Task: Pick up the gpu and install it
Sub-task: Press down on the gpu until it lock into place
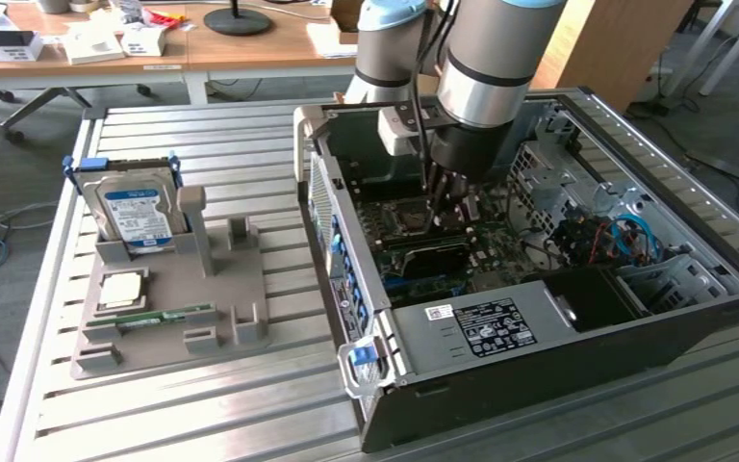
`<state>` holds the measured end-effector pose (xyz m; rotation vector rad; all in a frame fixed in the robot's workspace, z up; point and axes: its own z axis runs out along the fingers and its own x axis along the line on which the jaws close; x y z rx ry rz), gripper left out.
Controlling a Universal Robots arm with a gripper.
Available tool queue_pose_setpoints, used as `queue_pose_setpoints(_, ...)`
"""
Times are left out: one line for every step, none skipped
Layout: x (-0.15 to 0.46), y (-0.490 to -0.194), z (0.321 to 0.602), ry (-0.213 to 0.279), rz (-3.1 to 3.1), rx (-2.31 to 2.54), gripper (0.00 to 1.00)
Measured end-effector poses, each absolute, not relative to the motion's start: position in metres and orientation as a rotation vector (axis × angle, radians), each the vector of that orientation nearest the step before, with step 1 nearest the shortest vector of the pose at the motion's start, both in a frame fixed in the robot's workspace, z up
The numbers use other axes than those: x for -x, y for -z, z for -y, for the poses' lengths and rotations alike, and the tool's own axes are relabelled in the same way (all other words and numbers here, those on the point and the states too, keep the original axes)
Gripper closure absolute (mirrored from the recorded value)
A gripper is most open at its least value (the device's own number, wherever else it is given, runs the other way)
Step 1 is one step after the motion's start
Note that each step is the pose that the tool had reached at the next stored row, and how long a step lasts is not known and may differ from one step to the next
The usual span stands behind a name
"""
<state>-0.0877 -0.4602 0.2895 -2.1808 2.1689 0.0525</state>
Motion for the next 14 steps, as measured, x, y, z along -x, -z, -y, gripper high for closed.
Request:
queue_pose_setpoints(0.0877, -0.2895, 0.4602, -0.052, -2.169, 2.181, 0.89)
queue_pose_setpoints(0.0877, -0.2895, 0.4602, -0.052, -2.169, 2.181, 0.89)
queue_pose_setpoints(0.0877, -0.2895, 0.4602, -0.052, -2.169, 2.181, 0.89)
queue_pose_setpoints(0.0877, -0.2895, 0.4602, -0.053, -2.169, 2.181, 0.89)
queue_pose_setpoints(0.0876, -0.2896, 0.4602, -0.052, -2.171, 2.179, 0.89)
queue_pose_setpoints(0.0873, -0.2895, 0.4602, -0.052, -2.175, 2.175, 0.89)
queue_pose_setpoints(0.0869, -0.2895, 0.4602, -0.052, -2.180, 2.170, 0.89)
queue_pose_setpoints(0.0868, -0.2895, 0.4602, -0.052, -2.183, 2.166, 0.89)
queue_pose_setpoints(0.0868, -0.2895, 0.4602, -0.052, -2.184, 2.165, 0.89)
queue_pose_setpoints(0.0868, -0.2895, 0.4602, -0.052, -2.184, 2.165, 0.89)
queue_pose_setpoints(0.0867, -0.2896, 0.4602, -0.051, -2.184, 2.165, 0.89)
queue_pose_setpoints(0.0867, -0.2895, 0.4602, -0.051, -2.184, 2.165, 0.89)
queue_pose_setpoints(0.0867, -0.2895, 0.4602, -0.051, -2.184, 2.165, 0.89)
queue_pose_setpoints(0.0868, -0.2895, 0.4602, -0.052, -2.184, 2.165, 0.89)
